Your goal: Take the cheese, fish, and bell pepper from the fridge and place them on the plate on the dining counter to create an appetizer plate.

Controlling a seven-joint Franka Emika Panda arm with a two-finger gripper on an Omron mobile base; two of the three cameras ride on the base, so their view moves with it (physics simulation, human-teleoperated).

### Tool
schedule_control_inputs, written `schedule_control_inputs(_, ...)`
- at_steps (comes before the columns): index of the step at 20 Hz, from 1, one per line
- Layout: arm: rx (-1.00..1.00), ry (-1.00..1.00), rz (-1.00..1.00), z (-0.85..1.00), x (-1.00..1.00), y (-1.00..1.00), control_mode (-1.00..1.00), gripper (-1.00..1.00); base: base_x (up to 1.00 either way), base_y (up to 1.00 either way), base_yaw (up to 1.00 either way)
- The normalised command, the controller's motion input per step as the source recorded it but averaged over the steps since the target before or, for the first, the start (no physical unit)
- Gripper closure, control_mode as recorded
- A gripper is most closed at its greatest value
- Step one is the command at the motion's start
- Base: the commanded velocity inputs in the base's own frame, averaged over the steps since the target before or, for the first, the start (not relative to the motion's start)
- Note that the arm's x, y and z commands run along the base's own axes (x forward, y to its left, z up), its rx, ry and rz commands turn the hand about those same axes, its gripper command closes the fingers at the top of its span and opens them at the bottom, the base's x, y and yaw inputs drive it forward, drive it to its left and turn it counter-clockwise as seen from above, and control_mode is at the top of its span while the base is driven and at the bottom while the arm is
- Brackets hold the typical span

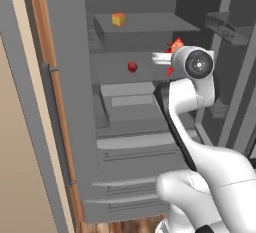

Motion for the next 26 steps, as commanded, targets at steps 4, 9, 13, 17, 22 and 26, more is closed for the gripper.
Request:
schedule_control_inputs(4, 0.00, 0.00, 0.00, 0.00, 0.00, 0.00, 1.00, 1.00, -0.67, 0.05, 0.21)
schedule_control_inputs(9, 0.00, 0.00, 0.00, 0.00, 0.00, 0.00, 1.00, 1.00, -0.78, 0.03, 0.33)
schedule_control_inputs(13, 0.00, 0.00, 0.00, 0.00, 0.00, 0.00, 1.00, 1.00, -0.85, 0.00, 0.47)
schedule_control_inputs(17, 0.00, 0.00, 0.00, 0.00, 0.00, 0.00, 1.00, 1.00, -0.89, 0.04, 0.47)
schedule_control_inputs(22, 0.00, 0.00, 0.00, 0.00, 0.00, 0.00, 1.00, 1.00, -0.74, 0.15, 0.47)
schedule_control_inputs(26, 0.00, 0.00, 0.00, 0.00, 0.00, 0.00, 1.00, 1.00, -0.36, 0.19, 0.51)
